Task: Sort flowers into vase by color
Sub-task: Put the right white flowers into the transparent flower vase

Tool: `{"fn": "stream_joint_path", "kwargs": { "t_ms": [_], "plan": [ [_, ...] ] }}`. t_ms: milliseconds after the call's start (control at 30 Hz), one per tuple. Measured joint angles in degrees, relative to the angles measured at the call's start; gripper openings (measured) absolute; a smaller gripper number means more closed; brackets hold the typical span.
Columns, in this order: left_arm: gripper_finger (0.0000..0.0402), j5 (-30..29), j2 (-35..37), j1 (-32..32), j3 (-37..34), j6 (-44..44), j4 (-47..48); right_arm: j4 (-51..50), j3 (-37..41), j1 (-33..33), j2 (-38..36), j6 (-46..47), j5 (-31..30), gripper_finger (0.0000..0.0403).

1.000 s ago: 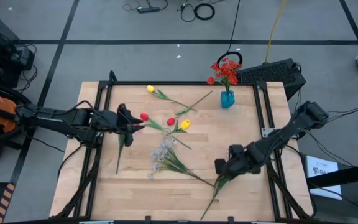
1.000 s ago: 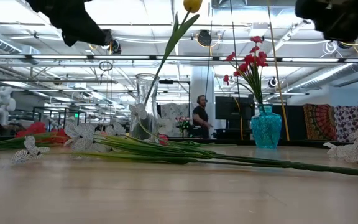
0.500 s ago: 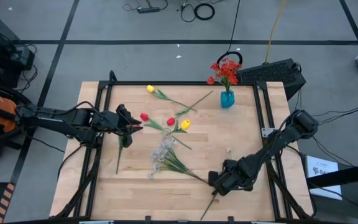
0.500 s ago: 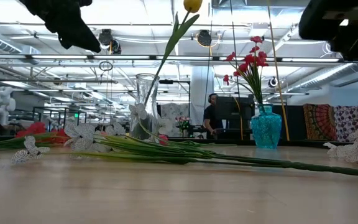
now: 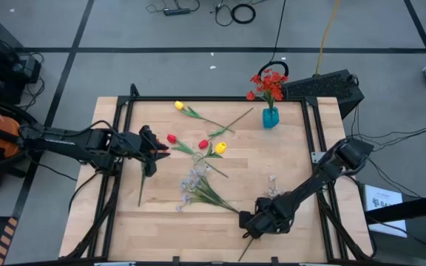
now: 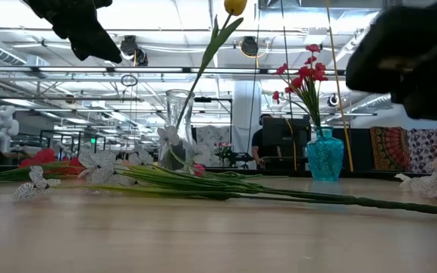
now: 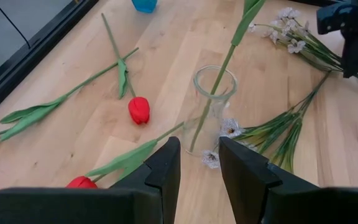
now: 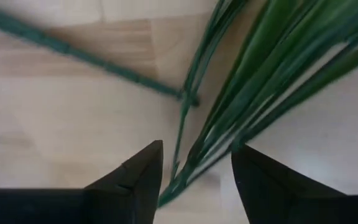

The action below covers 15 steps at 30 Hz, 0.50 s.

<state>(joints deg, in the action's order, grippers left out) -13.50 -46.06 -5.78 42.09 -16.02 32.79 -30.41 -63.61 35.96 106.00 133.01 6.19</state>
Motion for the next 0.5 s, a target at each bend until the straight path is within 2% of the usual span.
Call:
{"fn": "stream_joint_path", "kwargs": {
  "t_ms": [100,167,367,500],
  "plan": [
    [0.0116,0.0,0.0,0.0,0.0,-0.1,0.6,-0.3,0.0,-0.2,0.8,-0.7,0.3,0.0176],
    [0.0116,0.0,0.0,0.0,0.0,-0.2,0.7,-0.3,-0.1,-0.2,0.8,-1.6,0.4,0.0151],
    [0.0116,0.0,0.0,0.0,0.0,-0.2,0.7,-4.8,0.0,-0.3,-0.3,-5.3,-0.7,0.0021],
    [0.0116,0.0,0.0,0.0,0.0,-0.2,0.7,-7.1,0.0,-0.3,-3.6,-10.6,-2.2,0.0016]
  ]
}}
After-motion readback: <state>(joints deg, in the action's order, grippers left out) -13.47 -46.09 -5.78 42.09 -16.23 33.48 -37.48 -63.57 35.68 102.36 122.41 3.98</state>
